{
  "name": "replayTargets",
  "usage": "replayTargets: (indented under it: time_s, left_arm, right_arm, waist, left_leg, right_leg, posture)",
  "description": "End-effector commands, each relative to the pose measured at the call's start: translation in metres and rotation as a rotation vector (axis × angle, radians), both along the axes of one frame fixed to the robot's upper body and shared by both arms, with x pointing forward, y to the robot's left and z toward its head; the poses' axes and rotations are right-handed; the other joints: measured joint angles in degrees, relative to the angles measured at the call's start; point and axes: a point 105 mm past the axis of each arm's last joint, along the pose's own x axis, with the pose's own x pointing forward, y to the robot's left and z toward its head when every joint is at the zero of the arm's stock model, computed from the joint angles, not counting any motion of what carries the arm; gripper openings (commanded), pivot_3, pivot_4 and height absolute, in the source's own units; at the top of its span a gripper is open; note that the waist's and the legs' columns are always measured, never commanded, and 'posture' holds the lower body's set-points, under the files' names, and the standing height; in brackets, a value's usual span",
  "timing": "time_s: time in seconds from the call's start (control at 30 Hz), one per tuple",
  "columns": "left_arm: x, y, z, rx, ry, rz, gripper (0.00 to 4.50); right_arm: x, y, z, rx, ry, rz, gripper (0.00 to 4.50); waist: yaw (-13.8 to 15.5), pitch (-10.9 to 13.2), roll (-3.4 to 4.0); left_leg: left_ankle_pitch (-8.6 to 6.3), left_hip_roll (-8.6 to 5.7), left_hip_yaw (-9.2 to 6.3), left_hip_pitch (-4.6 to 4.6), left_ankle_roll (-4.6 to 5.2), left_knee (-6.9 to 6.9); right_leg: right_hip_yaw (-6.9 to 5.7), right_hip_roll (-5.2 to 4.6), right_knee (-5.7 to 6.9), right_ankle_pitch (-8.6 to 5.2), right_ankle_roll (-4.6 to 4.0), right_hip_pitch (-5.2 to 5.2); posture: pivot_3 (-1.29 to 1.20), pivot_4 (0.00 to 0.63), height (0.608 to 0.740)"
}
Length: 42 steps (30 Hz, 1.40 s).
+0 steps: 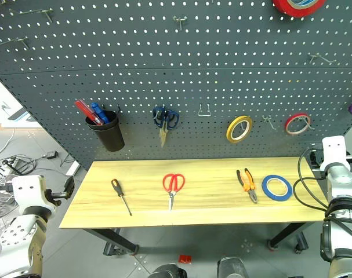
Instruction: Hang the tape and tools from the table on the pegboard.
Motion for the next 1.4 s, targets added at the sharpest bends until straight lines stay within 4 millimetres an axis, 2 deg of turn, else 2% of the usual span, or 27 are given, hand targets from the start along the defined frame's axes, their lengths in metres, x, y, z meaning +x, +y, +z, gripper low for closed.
replayTargets:
  time_s: [0.03,0.2,0.4,0.57,0.77,0.83,0.9,1.0,1.1,1.23,1.4]
  left_arm:
    - [0.003,-0.002,0.018,0.049,-0.046,-0.028,4.26]
    - [0.001,-0.002,0.018,0.076,-0.034,-0.029,4.26]
    - [-0.004,-0.014,0.030,0.143,-0.084,-0.078,4.26]
    - [-0.010,-0.033,0.030,0.041,-0.092,-0.142,4.26]
    - [-0.011,-0.052,0.035,0.030,-0.081,-0.200,4.26]
    - [-0.009,-0.063,0.037,0.026,-0.061,-0.254,4.26]
    - [-0.006,-0.083,0.037,0.038,-0.031,-0.352,4.26]
    - [-0.004,-0.128,0.043,-0.004,-0.019,-0.563,4.26]
    - [-0.003,-0.152,0.049,-0.036,-0.009,-0.675,4.26]
    - [-0.005,-0.174,0.048,-0.009,0.031,-0.790,4.26]
    - [-0.010,-0.201,0.043,-0.050,0.086,-0.943,4.26]
  right_arm:
    - [0.005,-0.002,0.019,-0.008,-0.072,-0.002,4.50]
    - [0.005,0.000,0.017,-0.010,-0.064,0.016,4.50]
    - [0.006,0.013,0.011,-0.003,-0.054,0.109,4.50]
    - [0.001,0.038,0.004,0.005,-0.027,0.282,4.50]
    - [-0.015,0.091,-0.005,0.032,0.080,0.559,4.50]
    - [-0.018,0.102,-0.004,0.058,0.108,0.594,4.50]
    - [-0.020,0.113,-0.005,0.080,0.150,0.620,4.50]
    - [-0.022,0.123,-0.009,0.105,0.239,0.643,4.50]
    - [-0.021,0.134,-0.012,0.143,0.291,0.668,4.50]
    - [-0.017,0.131,-0.027,0.176,0.383,0.597,4.50]
    - [0.000,0.122,-0.039,0.206,0.429,0.476,4.50]
  waist:
    - [0.00,0.00,0.00]
    - [0.01,0.00,0.00]
    - [0.03,0.05,0.00]
    - [0.03,0.36,0.21]
    - [0.18,1.71,0.52]
    - [0.21,2.56,0.61]
    - [0.20,3.17,0.66]
    - [0.34,4.27,0.52]
    - [0.43,5.15,0.40]
    - [0.22,6.14,0.42]
    - [0.04,7.74,0.26]
  left_leg:
    - [0.00,0.00,0.00,0.00,0.00,0.00]
    - [-0.01,0.00,0.01,0.00,0.01,0.00]
    - [-0.04,0.01,0.02,-0.03,0.05,-0.01]
    - [-0.06,0.01,0.03,-0.05,0.10,0.01]
    - [-0.09,0.07,0.07,-0.11,0.15,0.01]
    - [-0.09,0.08,0.10,-0.10,0.15,0.05]
    - [-0.08,0.07,0.17,-0.10,0.16,0.06]
    - [-0.08,0.08,0.22,-0.11,0.17,0.04]
    - [-0.10,0.10,0.28,-0.32,0.21,0.04]
    - [-0.11,0.14,0.40,-0.50,0.22,0.01]
    - [-0.07,0.17,0.65,-1.05,0.25,0.08]
  right_leg:
    - [0.00,0.00,0.00,0.00,0.00,0.00]
    - [0.01,0.00,0.00,0.00,0.00,0.00]
    - [0.01,0.00,-0.04,0.00,0.00,-0.02]
    - [0.03,-0.01,-0.05,0.00,0.01,-0.02]
    - [0.03,-0.01,-0.03,-0.01,0.01,-0.07]
    - [0.05,-0.01,-0.03,0.00,0.01,-0.06]
    - [0.13,-0.01,-0.03,0.02,0.05,-0.11]
    - [0.17,-0.01,-0.05,0.02,0.05,-0.14]
    - [0.21,-0.01,-0.07,0.03,0.04,-0.33]
    - [0.24,-0.01,-0.04,0.04,0.01,-0.54]
    - [0.40,-0.01,0.02,0.23,-0.03,-1.17]
  posture:
    - [-0.21,0.057,0.740]
    - [-0.21,0.060,0.740]
    - [-0.22,0.075,0.740]
    - [-0.25,0.099,0.740]
    - [-0.27,0.141,0.740]
    - [-0.28,0.155,0.740]
    - [-0.28,0.167,0.740]
    - [-0.29,0.186,0.740]
    - [-0.30,0.201,0.740]
    - [-0.30,0.218,0.740]
    - [-0.33,0.253,0.740]
